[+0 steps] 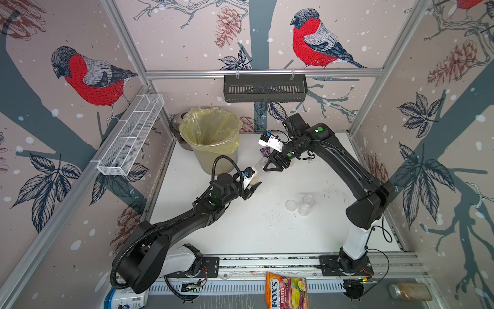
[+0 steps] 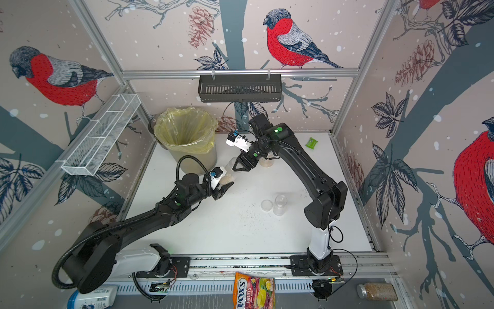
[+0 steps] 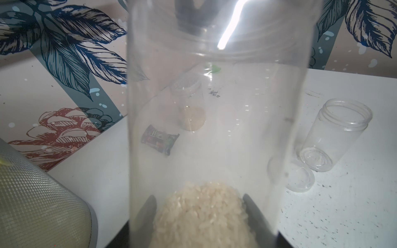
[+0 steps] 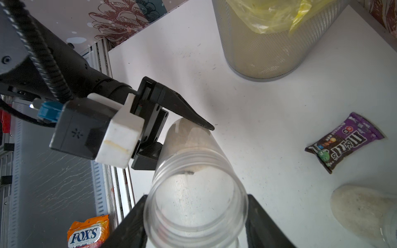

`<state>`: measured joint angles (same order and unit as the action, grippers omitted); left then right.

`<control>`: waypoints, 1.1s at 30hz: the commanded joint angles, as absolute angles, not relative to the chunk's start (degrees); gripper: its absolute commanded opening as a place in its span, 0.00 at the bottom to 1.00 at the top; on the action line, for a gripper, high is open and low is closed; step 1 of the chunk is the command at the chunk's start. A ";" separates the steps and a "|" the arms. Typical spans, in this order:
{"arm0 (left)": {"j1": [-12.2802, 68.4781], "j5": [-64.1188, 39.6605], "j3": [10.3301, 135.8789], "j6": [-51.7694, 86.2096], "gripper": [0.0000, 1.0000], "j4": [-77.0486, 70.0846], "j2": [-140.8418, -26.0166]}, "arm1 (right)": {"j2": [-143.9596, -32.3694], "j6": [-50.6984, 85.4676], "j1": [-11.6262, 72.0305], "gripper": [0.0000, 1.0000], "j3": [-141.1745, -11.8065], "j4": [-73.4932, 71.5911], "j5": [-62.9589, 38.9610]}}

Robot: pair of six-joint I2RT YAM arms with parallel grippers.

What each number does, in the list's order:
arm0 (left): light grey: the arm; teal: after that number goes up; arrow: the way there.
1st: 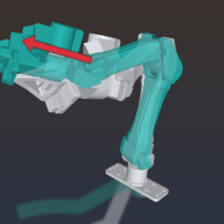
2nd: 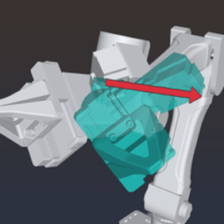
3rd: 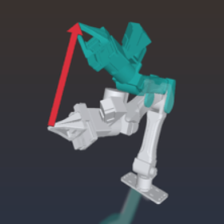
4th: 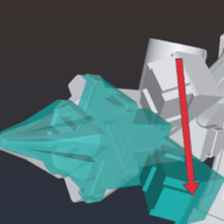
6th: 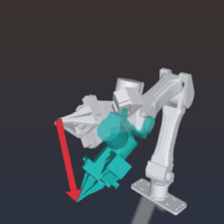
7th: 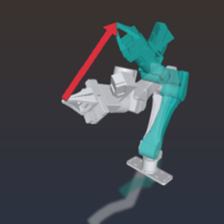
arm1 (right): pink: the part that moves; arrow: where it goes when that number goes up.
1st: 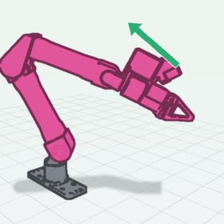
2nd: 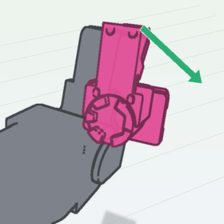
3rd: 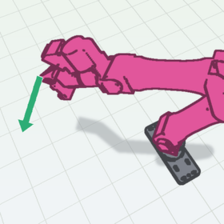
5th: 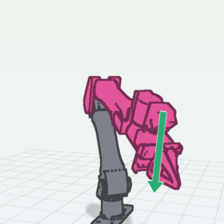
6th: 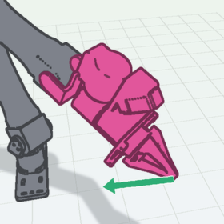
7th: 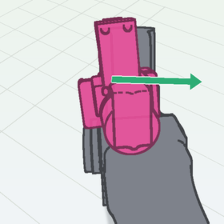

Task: Empty moldy rice from jars
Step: Unscrew the lid from the jar.

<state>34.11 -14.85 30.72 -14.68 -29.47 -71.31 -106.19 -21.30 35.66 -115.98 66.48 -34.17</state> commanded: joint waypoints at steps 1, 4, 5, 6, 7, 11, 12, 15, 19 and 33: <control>34.01 -15.54 31.07 -15.31 0.00 -26.46 -70.46 | -105.34 -23.55 36.65 0.56 -113.22 64.00 -35.10; 34.02 -15.66 31.42 -15.38 0.00 -26.10 -69.81 | -104.88 -23.38 36.79 0.57 -111.28 63.09 -35.50; 34.00 -15.63 31.54 -15.40 0.00 -26.10 -69.65 | -104.69 -23.30 36.98 0.58 -110.72 62.65 -35.51; 34.01 -15.61 31.55 -15.38 0.00 -26.19 -69.49 | -104.43 -23.16 37.23 0.59 -110.14 62.18 -35.28; 34.01 -15.64 31.64 -15.38 0.00 -26.40 -69.43 | -104.18 -22.90 37.34 0.59 -109.52 61.40 -35.24; 34.01 -15.84 31.91 -15.38 0.00 -26.74 -69.35 | -103.26 -21.23 37.95 0.67 -107.34 58.65 -32.87; 34.01 -15.82 32.03 -15.42 0.00 -26.79 -69.41 | -103.15 -21.17 37.97 0.67 -107.10 58.44 -32.87; 34.06 -15.55 32.24 -15.69 0.00 -26.75 -69.43 | -102.63 -21.01 38.01 0.68 -106.41 57.62 -32.72; 34.04 -15.46 32.43 -15.95 0.00 -26.65 -69.34 | -101.81 -20.74 37.92 0.70 -105.13 56.38 -32.23; 34.03 -14.52 32.43 -16.00 0.00 -26.59 -68.99 | -97.19 -20.24 36.60 0.92 -101.67 54.57 -31.47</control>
<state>34.06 -14.50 31.94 -15.31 -23.77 -69.34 -98.87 -20.88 37.01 -102.76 56.55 -30.70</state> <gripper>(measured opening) 0.606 0.886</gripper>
